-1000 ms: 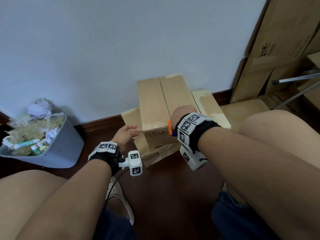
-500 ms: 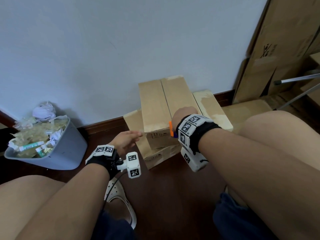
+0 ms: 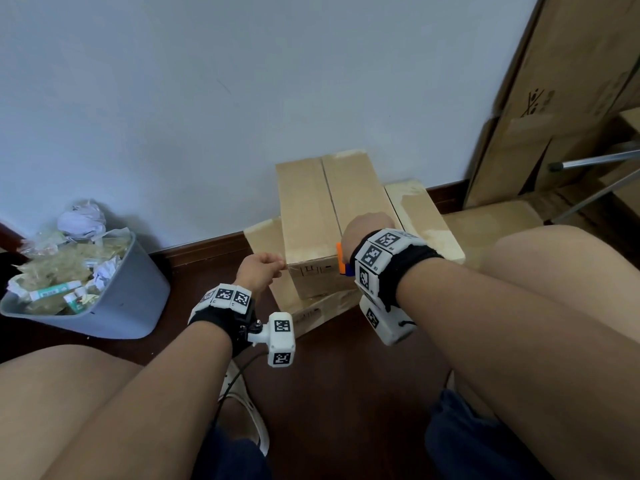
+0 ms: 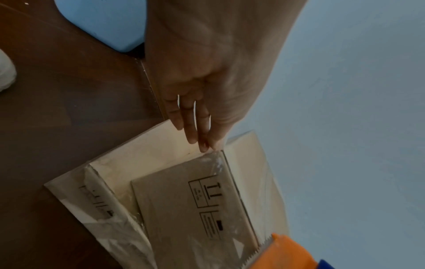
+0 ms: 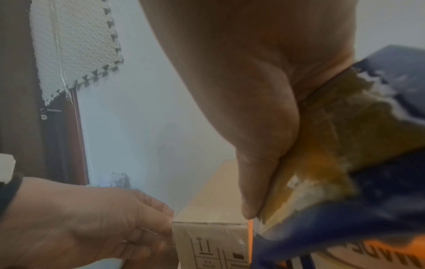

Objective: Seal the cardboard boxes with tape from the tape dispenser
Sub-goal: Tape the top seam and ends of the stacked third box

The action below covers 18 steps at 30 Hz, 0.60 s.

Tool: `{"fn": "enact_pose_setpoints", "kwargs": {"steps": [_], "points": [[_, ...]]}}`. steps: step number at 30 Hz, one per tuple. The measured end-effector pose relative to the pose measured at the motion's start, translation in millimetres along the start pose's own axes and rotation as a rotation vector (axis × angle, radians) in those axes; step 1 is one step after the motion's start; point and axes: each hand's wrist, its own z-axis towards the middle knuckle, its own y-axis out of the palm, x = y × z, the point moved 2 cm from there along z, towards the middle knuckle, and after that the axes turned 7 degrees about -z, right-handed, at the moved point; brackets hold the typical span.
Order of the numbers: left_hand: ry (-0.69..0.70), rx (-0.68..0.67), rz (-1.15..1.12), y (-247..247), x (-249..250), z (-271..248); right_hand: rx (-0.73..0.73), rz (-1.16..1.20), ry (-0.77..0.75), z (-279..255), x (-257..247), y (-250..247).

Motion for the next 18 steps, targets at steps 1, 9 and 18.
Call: {"fn": "enact_pose_setpoints", "kwargs": {"steps": [1,9,18], "points": [[0.008,0.013,0.025,1,1,2,-0.015,-0.002,0.004,2,-2,1],[-0.125,0.038,0.094,16,-6,3,0.025,-0.088,0.030,6,-3,4],[-0.106,0.108,0.129,8,-12,12,-0.029,-0.013,0.015,9,-3,4]]}}
